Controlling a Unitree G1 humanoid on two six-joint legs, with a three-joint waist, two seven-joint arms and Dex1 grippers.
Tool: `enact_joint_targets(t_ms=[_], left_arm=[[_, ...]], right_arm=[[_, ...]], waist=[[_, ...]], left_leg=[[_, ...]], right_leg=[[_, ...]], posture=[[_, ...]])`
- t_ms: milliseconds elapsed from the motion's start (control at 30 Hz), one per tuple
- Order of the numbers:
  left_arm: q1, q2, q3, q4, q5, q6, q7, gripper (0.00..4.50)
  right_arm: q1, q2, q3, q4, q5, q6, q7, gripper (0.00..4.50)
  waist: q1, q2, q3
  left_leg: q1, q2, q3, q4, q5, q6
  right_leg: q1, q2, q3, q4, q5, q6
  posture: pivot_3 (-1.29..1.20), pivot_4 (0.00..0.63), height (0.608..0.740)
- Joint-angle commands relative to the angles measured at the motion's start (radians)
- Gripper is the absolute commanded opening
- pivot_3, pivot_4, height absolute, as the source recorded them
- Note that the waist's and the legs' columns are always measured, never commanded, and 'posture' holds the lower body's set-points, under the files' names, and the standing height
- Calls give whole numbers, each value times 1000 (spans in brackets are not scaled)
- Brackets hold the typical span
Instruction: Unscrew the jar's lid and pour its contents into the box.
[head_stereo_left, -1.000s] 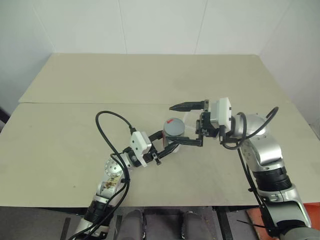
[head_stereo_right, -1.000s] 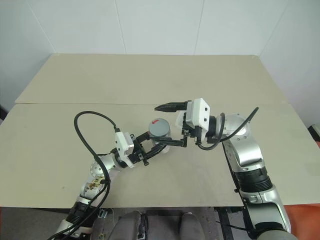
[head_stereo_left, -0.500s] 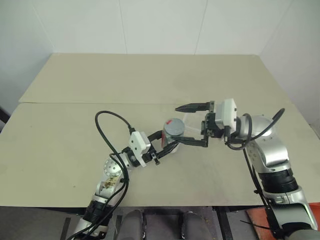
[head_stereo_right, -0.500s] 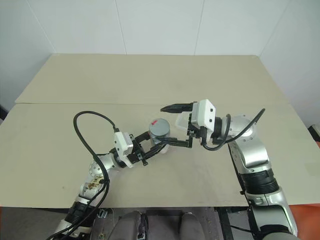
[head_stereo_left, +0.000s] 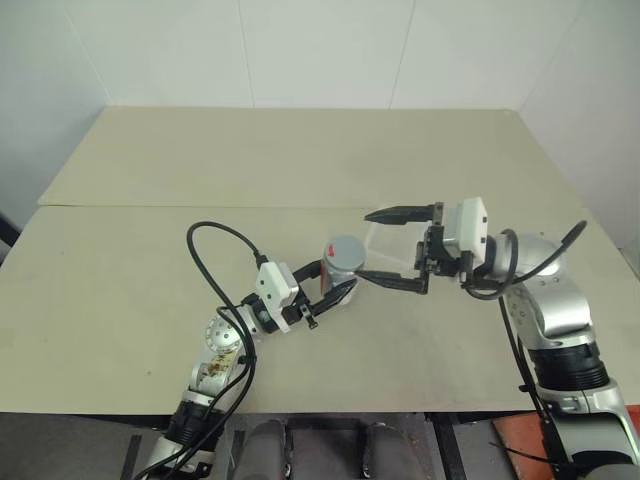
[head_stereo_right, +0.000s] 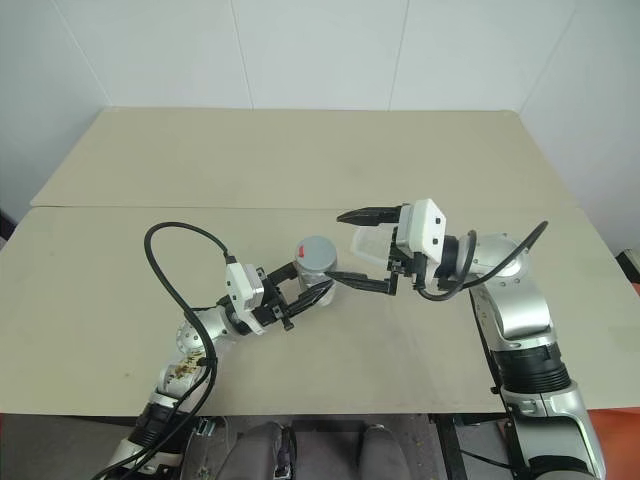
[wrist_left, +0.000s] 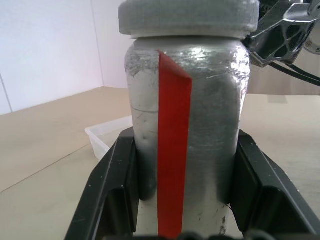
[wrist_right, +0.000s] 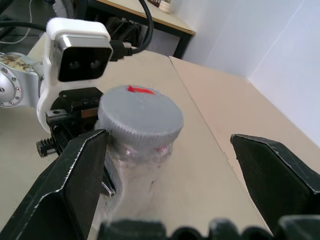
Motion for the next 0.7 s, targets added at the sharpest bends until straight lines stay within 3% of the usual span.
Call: enact_joint_targets(t_ms=[33, 533, 700], left_arm=[[-3, -4, -9, -27, -9, -29, -19, 1970], [-7, -9, -8, -20, -3, -30, -23, 1970], [-13, -11, -9, -12, 0, -35, -23, 1970]], right_arm=[[0, -12, -46, -5, -3, -21, -24, 4463], [54, -90, -49, -61, 87, 46, 104, 4463], [31, -55, -45, -108, 128, 122, 40, 4463]], waist=[[-1, 0, 0], [0, 0, 0], [-4, 0, 0]], left_leg=[[0, 0, 0, 0, 0, 0], [0, 0, 0, 0, 0, 0], [1, 1, 0, 0, 0, 0]], right_leg=[[0, 0, 0, 0, 0, 0], [0, 0, 0, 0, 0, 0], [0, 0, 0, 1, 0, 0]], posture=[[0, 150, 740], [0, 150, 740], [0, 150, 740]])
